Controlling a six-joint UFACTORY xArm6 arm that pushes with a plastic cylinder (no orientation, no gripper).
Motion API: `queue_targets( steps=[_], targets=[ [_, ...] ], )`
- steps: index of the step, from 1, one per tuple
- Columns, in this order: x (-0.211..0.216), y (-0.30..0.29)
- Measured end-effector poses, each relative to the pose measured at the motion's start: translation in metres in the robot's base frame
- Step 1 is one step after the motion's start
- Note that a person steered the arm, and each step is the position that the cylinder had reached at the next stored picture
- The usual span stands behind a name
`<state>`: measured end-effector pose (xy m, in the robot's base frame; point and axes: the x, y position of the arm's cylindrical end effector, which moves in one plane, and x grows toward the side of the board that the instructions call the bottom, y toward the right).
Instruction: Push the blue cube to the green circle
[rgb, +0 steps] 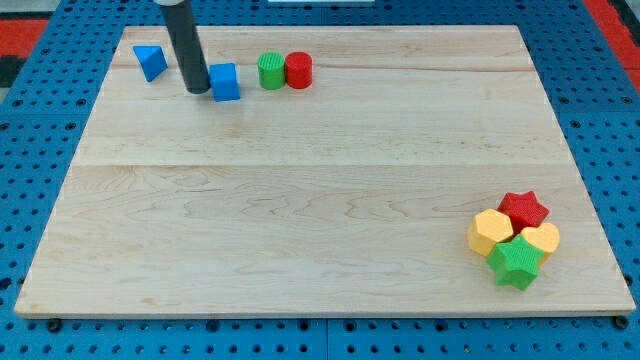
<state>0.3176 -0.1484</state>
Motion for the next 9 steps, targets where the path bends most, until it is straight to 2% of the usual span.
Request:
queue_targets(
  steps=[2,8,9],
  targets=[
    [0.035,0.002],
    [0.011,0.023],
    [0.012,-0.007]
  ],
)
